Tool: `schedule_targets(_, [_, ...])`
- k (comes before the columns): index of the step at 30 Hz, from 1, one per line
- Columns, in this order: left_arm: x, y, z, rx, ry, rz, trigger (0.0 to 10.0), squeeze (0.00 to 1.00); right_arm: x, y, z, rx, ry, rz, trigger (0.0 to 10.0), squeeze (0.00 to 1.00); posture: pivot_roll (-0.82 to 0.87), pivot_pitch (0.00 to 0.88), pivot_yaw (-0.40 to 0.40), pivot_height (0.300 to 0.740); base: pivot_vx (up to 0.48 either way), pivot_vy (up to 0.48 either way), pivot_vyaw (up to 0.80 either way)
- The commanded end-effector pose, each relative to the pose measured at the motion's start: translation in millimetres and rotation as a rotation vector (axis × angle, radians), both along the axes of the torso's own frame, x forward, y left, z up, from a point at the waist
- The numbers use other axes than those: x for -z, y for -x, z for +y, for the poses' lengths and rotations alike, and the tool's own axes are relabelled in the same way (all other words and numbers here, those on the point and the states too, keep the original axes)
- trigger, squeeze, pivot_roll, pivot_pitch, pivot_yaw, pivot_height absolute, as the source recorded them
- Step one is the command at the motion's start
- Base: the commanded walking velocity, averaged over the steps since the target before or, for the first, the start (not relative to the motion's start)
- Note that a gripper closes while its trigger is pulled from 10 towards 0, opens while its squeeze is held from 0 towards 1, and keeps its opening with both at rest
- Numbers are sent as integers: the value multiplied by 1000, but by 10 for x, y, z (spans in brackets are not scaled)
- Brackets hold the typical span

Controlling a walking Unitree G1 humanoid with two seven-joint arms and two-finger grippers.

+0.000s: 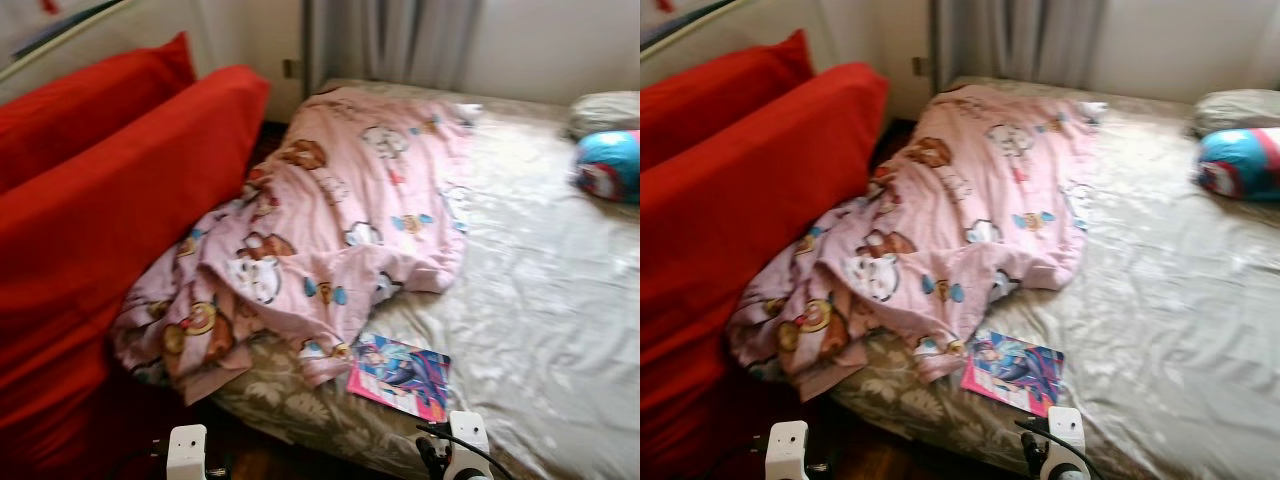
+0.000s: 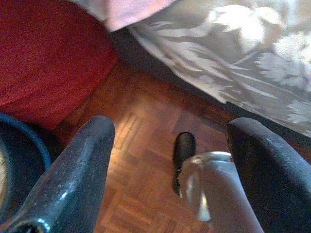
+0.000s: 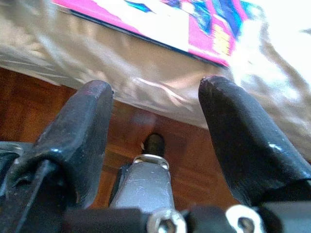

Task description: Clean up the room

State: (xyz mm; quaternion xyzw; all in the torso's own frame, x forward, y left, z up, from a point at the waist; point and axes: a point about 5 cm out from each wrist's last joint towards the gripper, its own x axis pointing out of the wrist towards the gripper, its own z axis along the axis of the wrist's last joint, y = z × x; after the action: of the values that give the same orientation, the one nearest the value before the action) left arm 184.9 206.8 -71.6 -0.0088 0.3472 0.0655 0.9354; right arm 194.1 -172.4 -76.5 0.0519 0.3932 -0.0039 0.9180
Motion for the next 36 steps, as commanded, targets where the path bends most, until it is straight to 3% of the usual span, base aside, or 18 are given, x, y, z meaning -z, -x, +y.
schedule_targets(1, [36,70,-4,2,11,18,10000,0,16,48,-48,39,-7,-1,10000,0,-18,121,-3,740,0,0,0])
schedule_targets(11, [-26,46,-16,-4,30,-90,10000,0,-60,5,-52,79,-44,-138,10000,0,-25,106,-10,740,0,0,0])
schedule_targets(12, [-39,39,-21,0,33,-109,10000,0,-249,-299,-52,80,-39,-242,10000,0,-26,104,-13,740,0,0,0])
schedule_targets(13, [-44,36,-24,8,33,-116,10000,0,-357,-450,-48,77,-35,-294,10000,0,-26,104,-13,740,0,0,0])
schedule_targets(14, [-44,36,-24,8,33,-116,10000,0,-357,-450,-48,77,-35,-294,10000,0,-26,104,-13,740,0,0,0])
schedule_targets(16, [-68,23,-40,42,24,-145,10000,0,-530,-630,-82,85,-27,-395,10000,0,-30,100,-16,740,0,0,0])
schedule_targets(20, [-83,20,-34,71,-31,-156,10000,0,-589,-659,-132,94,-18,-439,10000,0,-36,94,-19,740,0,0,0])
schedule_targets(21, [-279,-161,59,41,-59,-299,10000,0,-618,-670,-159,103,-15,-463,10000,0,-33,92,-22,740,0,0,0])
schedule_targets(22, [-279,-161,59,41,-59,-299,10000,0,-618,-670,-159,103,-15,-463,10000,0,-33,92,-22,740,0,0,0])
schedule_targets(23, [-620,-387,285,12,-107,-491,10000,0,-656,-687,-187,116,-14,-494,10000,0,-34,88,-24,740,0,0,0])
schedule_targets(25, [-861,-514,444,36,-167,-579,10000,0,-713,-717,-208,126,-15,-535,10000,0,-32,84,-26,740,0,0,0])
schedule_targets(27, [-1025,-588,356,86,-162,-655,10000,0,-768,-741,-207,124,-13,-571,10000,0,-39,77,-27,740,0,0,0])
schedule_targets(30, [-1128,-602,278,111,-142,-710,10000,0,-826,-747,-218,129,-4,-610,10000,0,-42,73,-28,740,0,0,0])
schedule_targets(36, [-1301,-556,198,62,-83,-774,10000,0,-892,-693,-203,102,9,-670,10000,0,-42,65,-33,740,0,0,0])
